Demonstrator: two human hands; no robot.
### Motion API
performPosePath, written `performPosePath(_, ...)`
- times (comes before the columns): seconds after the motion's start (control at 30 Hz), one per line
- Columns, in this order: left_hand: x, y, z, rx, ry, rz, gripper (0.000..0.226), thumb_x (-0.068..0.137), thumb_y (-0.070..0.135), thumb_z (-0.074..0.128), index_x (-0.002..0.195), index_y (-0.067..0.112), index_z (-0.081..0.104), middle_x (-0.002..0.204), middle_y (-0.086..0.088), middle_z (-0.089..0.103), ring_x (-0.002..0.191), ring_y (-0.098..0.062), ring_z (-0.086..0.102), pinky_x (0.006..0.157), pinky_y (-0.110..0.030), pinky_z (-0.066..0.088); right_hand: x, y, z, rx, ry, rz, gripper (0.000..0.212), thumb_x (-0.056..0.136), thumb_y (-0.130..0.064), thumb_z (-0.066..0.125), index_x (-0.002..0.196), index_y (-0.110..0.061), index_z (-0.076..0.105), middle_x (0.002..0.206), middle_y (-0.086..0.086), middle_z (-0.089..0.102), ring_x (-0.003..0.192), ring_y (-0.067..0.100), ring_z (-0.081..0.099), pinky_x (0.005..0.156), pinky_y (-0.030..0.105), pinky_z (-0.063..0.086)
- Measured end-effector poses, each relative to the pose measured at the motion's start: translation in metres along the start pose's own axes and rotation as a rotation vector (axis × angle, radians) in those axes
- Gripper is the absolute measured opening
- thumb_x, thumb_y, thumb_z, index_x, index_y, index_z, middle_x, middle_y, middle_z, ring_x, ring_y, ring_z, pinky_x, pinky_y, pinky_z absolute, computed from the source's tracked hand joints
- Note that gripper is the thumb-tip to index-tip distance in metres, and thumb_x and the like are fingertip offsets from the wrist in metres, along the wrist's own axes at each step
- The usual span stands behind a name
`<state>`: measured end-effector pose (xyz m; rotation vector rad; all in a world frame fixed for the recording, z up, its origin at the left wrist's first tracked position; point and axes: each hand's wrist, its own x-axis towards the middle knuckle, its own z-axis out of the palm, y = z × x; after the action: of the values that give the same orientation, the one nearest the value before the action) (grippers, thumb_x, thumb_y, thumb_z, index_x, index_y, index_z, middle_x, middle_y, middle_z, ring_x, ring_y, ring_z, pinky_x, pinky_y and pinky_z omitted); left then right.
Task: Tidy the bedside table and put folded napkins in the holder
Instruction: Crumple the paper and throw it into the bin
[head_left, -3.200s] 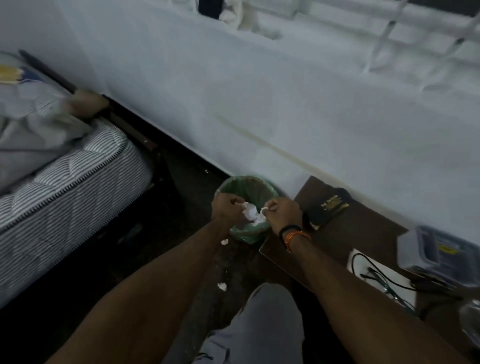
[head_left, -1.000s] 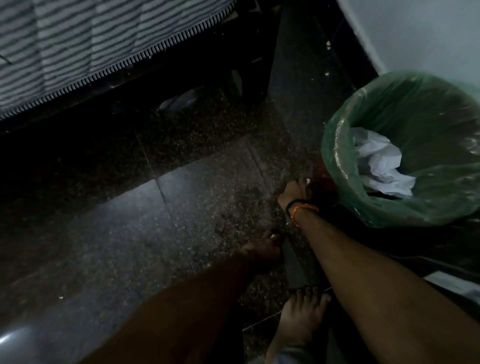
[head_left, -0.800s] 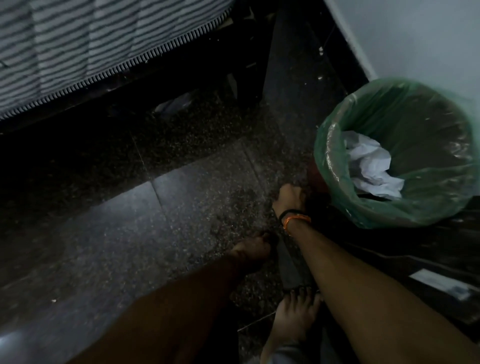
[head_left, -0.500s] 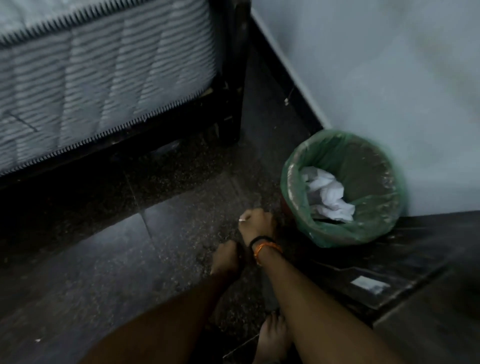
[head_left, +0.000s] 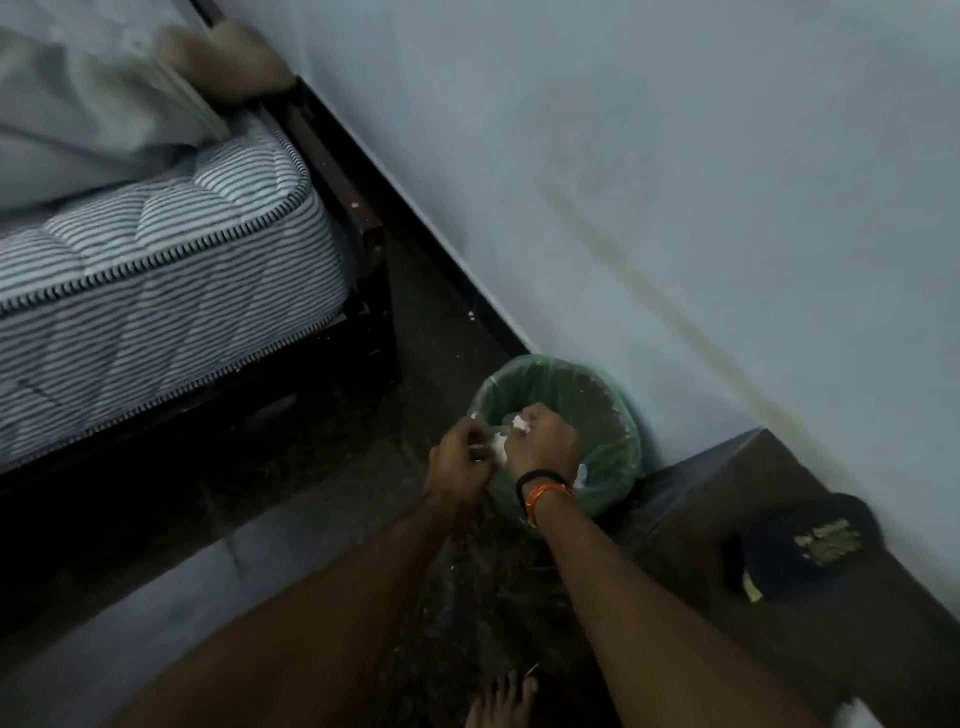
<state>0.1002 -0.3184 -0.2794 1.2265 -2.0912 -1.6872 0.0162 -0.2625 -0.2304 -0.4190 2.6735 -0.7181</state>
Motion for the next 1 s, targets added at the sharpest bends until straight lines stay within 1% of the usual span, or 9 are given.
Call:
performPosePath(0.1,-0.008,0.011,0.009,0.049,-0.045,-0.001,0.035,0.074,0.0,0.061,0.102,0.02,0.057,0.087,0.006,0.062,0.084,-0.016,0.063,0.071,-0.025,0.049,-0.004,0.011,-0.019,0.029,0.016,0.031,0.04,0.087,-0.01,0.063,0.127,-0.005,0.06,0.126,0.018,0.063,0.117,0.036,0.058,0.096,0.044,0.051)
performPosePath(0.2,-0.02,0.017,0.011,0.111,-0.05,-0.032,0.04,0.074,0.008,0.057,0.113,0.016,0.059,0.102,-0.005,0.068,0.092,-0.024,0.066,0.073,-0.03,0.052,-0.01,0.017,-0.042,0.021,0.045,0.017,0.043,0.086,-0.009,0.064,0.129,-0.007,0.06,0.127,0.015,0.063,0.119,0.034,0.057,0.097,0.044,0.051)
performPosePath(0.4,-0.059,0.05,0.011,0.162,-0.02,-0.108,0.024,0.082,0.015,0.057,0.105,0.015,0.065,0.103,-0.014,0.069,0.097,-0.032,0.066,0.078,-0.037,0.054,-0.037,0.024,-0.102,0.05,0.108,0.024,0.029,0.079,0.004,0.055,0.105,0.002,0.069,0.107,0.023,0.068,0.097,0.037,0.063,0.085,0.048,0.055)
performPosePath(0.6,-0.109,0.113,0.031,0.126,-0.1,0.112,0.005,0.088,0.013,0.064,0.091,0.01,0.065,0.075,-0.006,0.069,0.067,-0.017,0.066,0.074,-0.038,0.058,-0.083,0.043,-0.171,0.042,0.253,-0.032,0.019,0.082,-0.005,0.053,0.091,-0.01,0.07,0.097,0.011,0.068,0.092,0.031,0.063,0.078,0.041,0.055)
performPosePath(0.7,-0.135,0.137,0.05,0.183,-0.166,0.259,0.011,0.088,0.025,0.066,0.084,0.015,0.067,0.072,-0.003,0.073,0.069,-0.019,0.07,0.068,-0.037,0.058,-0.108,0.062,-0.198,0.052,0.315,-0.051,0.014,0.08,-0.003,0.054,0.082,-0.01,0.066,0.09,0.011,0.066,0.088,0.03,0.061,0.072,0.039,0.053)
performPosePath(0.83,-0.182,0.163,0.088,0.246,-0.3,0.467,0.024,0.088,0.027,0.064,0.065,0.024,0.058,0.057,0.006,0.056,0.054,-0.012,0.054,0.051,-0.026,0.037,-0.143,0.097,-0.233,0.082,0.392,-0.03,0.02,0.085,-0.005,0.053,0.094,-0.013,0.07,0.104,0.006,0.068,0.097,0.025,0.062,0.082,0.035,0.05)
performPosePath(0.87,-0.192,0.165,0.098,0.255,-0.351,0.48,0.024,0.087,0.025,0.063,0.064,0.022,0.057,0.057,0.004,0.056,0.055,-0.013,0.053,0.053,-0.028,0.037,-0.152,0.109,-0.24,0.092,0.416,-0.015,0.021,0.086,-0.006,0.053,0.095,-0.014,0.071,0.105,0.005,0.069,0.098,0.024,0.063,0.084,0.033,0.049)
performPosePath(0.93,-0.214,0.168,0.117,0.311,-0.441,0.499,0.015,0.082,0.028,0.06,0.079,0.015,0.066,0.073,-0.004,0.067,0.07,-0.021,0.063,0.063,-0.036,0.048,-0.171,0.134,-0.253,0.107,0.471,0.022,0.023,0.085,-0.006,0.054,0.095,-0.016,0.072,0.103,0.003,0.07,0.097,0.023,0.064,0.083,0.03,0.048)
performPosePath(1.0,-0.232,0.165,0.133,0.366,-0.51,0.506,0.028,0.08,0.027,0.058,0.096,0.006,0.069,0.093,-0.013,0.072,0.088,-0.027,0.067,0.079,-0.038,0.052,-0.187,0.162,-0.262,0.146,0.524,0.059,0.023,0.083,-0.006,0.055,0.093,-0.016,0.073,0.102,0.004,0.072,0.097,0.024,0.065,0.083,0.032,0.05)
